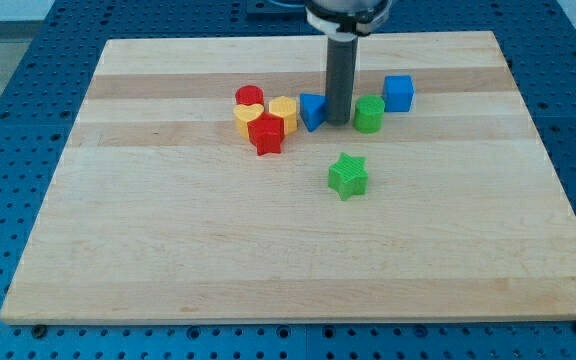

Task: Move the blue triangle towards the top center

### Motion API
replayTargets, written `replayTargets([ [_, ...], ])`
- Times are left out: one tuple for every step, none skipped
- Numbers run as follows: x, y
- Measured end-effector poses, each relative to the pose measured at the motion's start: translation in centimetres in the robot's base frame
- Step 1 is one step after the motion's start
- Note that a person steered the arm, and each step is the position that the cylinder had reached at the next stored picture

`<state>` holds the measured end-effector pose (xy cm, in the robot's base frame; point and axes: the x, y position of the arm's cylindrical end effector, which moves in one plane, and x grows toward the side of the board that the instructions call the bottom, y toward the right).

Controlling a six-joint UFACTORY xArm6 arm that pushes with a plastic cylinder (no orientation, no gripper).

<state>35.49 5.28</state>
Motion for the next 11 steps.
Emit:
replayTargets([
  [-0.3,2.7],
  [2.1,3.7],
  [2.8,2.3],
  [2.8,-2.0],
  [3.5,-4.6],
  [3.5,-5.3],
  [2.5,-5.1],
  [-0.5,-4.8],
  [-4.2,-4.4],
  [-6.9,-3.8],
  [-9.4,-3.8],
])
